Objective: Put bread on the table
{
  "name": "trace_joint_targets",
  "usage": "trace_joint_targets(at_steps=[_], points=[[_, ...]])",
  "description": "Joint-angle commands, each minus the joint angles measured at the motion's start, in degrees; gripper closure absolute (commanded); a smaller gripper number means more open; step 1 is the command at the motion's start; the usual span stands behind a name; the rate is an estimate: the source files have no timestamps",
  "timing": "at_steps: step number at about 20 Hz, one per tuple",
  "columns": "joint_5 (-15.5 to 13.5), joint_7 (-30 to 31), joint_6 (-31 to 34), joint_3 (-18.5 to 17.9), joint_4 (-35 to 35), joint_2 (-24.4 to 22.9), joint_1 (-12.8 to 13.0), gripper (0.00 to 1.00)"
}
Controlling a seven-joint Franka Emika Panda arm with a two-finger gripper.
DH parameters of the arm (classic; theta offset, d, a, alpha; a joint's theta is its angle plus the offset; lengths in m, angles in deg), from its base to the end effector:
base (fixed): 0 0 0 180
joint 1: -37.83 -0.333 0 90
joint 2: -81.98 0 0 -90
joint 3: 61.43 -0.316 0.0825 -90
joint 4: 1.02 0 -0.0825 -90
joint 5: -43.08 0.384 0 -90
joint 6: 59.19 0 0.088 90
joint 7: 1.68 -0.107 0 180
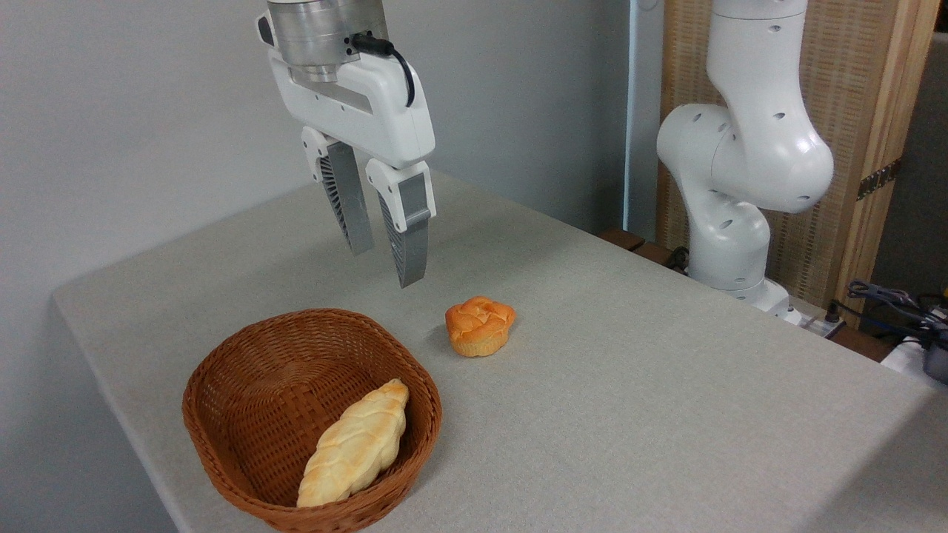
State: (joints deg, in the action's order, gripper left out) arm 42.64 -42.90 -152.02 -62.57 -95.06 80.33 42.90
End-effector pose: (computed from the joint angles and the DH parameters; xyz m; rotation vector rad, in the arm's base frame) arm 0.5480 -0.0383 0.6113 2.8961 -1.2035 0.0155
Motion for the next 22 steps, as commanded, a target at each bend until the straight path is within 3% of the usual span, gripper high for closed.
trace_joint_targets(at_steps=[1,22], points=[[-1.1,0.6,-0.8,-0.6,-1.8,-1.4,0.4,0.00],[-1.8,0.5,-1.4,-0.7,-2.3,-1.5,0.3,0.00]])
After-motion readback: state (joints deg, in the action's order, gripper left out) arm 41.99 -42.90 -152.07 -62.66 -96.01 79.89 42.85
